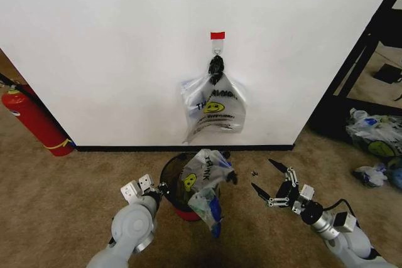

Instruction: Pick up the garbage bag from the wall and place it over the trash bin.

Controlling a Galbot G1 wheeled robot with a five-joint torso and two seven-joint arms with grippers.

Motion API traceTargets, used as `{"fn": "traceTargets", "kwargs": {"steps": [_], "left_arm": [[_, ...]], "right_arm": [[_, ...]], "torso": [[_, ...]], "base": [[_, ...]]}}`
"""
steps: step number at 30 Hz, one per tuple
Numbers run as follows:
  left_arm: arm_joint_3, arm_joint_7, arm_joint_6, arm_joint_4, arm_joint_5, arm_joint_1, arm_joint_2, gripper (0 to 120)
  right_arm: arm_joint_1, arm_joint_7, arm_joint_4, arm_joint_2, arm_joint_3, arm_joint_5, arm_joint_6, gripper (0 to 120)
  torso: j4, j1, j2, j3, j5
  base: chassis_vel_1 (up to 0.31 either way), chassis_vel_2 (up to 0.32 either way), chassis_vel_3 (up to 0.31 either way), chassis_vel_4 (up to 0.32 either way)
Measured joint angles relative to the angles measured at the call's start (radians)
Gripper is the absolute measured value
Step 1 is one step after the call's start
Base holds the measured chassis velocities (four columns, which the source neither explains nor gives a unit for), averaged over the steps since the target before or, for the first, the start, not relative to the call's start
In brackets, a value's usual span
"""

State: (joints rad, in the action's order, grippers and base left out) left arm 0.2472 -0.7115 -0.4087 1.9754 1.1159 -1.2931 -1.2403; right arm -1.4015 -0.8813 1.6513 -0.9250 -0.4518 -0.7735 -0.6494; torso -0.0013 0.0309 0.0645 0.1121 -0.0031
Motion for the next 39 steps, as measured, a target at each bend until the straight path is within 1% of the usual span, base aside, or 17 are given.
{"fn": "traceTargets", "kwargs": {"steps": [1, 5, 7, 11, 12, 13, 14, 18, 21, 22, 24, 26, 29, 33, 34, 36, 39], "left_arm": [[0.000, 0.004, 0.000, 0.001, -0.005, -0.002, 0.000, 5], [-0.010, 0.049, 0.036, 0.012, -0.057, 0.000, 0.035, 23], [-0.013, 0.064, 0.049, 0.013, -0.079, 0.002, 0.047, 26], [-0.024, 0.163, 0.095, 0.037, -0.203, 0.002, 0.129, 41], [-0.030, 0.196, 0.102, 0.055, -0.245, -0.005, 0.164, 48], [-0.035, 0.226, 0.105, 0.073, -0.285, -0.012, 0.194, 51], [-0.035, 0.226, 0.105, 0.073, -0.285, -0.012, 0.194, 51], [-0.094, 0.450, 0.131, 0.166, -0.573, -0.037, 0.308, 68], [-0.210, 0.548, 0.086, 0.211, -0.630, 0.022, 0.373, 81], [-0.210, 0.548, 0.086, 0.211, -0.630, 0.022, 0.373, 81], [-0.299, 0.539, 0.043, 0.212, -0.589, 0.109, 0.404, 88], [-0.440, 0.463, -0.021, 0.195, -0.457, 0.282, 0.431, 97], [-0.614, 0.347, -0.061, 0.151, -0.266, 0.482, 0.419, 100], [-0.681, 0.287, -0.068, 0.118, -0.186, 0.581, 0.390, 100], [-0.728, 0.220, -0.092, 0.095, -0.127, 0.651, 0.357, 100], [-0.757, 0.148, -0.143, 0.079, -0.077, 0.690, 0.328, 100], [-0.769, 0.117, -0.194, 0.067, -0.066, 0.708, 0.318, 98]], "right_arm": [[-0.001, -0.001, 0.001, 0.000, -0.001, 0.000, 0.000, 100], [-0.004, -0.006, 0.003, -0.007, -0.001, 0.003, -0.001, 100], [-0.005, -0.008, 0.003, -0.009, 0.000, 0.004, -0.001, 100], [-0.006, -0.013, 0.001, -0.015, 0.004, 0.005, -0.002, 100], [-0.005, -0.013, -0.001, -0.016, 0.005, 0.006, -0.002, 100], [-0.004, -0.014, -0.003, -0.017, 0.006, 0.006, -0.002, 100], [-0.004, -0.014, -0.003, -0.017, 0.006, 0.006, -0.002, 100], [0.008, -0.014, -0.029, -0.020, 0.008, 0.011, -0.002, 100], [0.018, -0.014, -0.050, -0.021, 0.007, 0.013, 0.001, 100], [0.018, -0.014, -0.050, -0.021, 0.007, 0.013, 0.001, 100], [0.027, -0.038, -0.064, -0.020, -0.003, 0.007, 0.015, 100], [0.048, -0.136, -0.105, -0.015, -0.038, -0.002, 0.054, 100], [0.072, -0.211, -0.157, -0.008, -0.090, 0.050, 0.070, 100], [0.072, -0.216, -0.164, -0.003, -0.103, 0.069, 0.071, 100], [0.060, -0.211, -0.155, -0.002, -0.105, 0.071, 0.072, 100], [0.050, -0.210, -0.146, -0.007, -0.105, 0.076, 0.072, 100], [0.047, -0.208, -0.144, -0.013, -0.103, 0.082, 0.071, 100]], "torso": [[0.0000, 0.000, 0.000, 0.000, -0.0001], [-0.0003, 0.000, 0.000, 0.000, -0.0004], [-0.0003, 0.000, 0.000, 0.000, -0.0004], [-0.0002, 0.000, 0.000, 0.000, -0.0005], [-0.0001, 0.000, 0.000, 0.000, -0.0005], [0.0000, 0.000, 0.000, 0.000, -0.0005], [0.0000, 0.000, 0.000, 0.000, -0.0005], [0.0001, 0.000, 0.000, 0.000, -0.0005], [0.0002, 0.000, 0.000, 0.000, -0.0004], [0.0002, 0.000, 0.000, 0.000, -0.0004], [0.0001, 0.000, 0.000, 0.000, -0.0005], [-0.0004, 0.000, 0.000, 0.000, -0.0003], [-0.0003, 0.000, 0.000, 0.000, -0.0002], [-0.0005, 0.000, 0.000, 0.000, -0.0003], [-0.0005, 0.000, 0.000, 0.000, 0.0000], [-0.0004, 0.000, 0.000, 0.000, -0.0003], [-0.0001, 0.000, 0.000, 0.000, -0.0001]], "base": [[0.000, 0.000, 0.000, 0.000], [0.000, 0.000, 0.000, 0.000], [0.000, 0.000, 0.000, 0.000], [0.000, 0.000, 0.000, 0.000], [0.000, 0.000, 0.000, 0.000], [0.000, 0.000, 0.000, 0.000], [0.000, 0.000, 0.000, 0.000], [0.000, 0.000, 0.000, 0.000], [0.000, 0.000, 0.000, 0.000], [0.000, 0.000, 0.000, 0.000], [0.000, 0.000, 0.000, 0.000], [0.000, 0.000, 0.000, 0.000], [0.000, 0.000, 0.000, 0.000], [0.000, 0.000, 0.000, 0.000], [0.000, 0.000, 0.000, 0.000], [0.000, 0.000, 0.000, 0.000], [0.000, 0.000, 0.000, 0.000]]}}
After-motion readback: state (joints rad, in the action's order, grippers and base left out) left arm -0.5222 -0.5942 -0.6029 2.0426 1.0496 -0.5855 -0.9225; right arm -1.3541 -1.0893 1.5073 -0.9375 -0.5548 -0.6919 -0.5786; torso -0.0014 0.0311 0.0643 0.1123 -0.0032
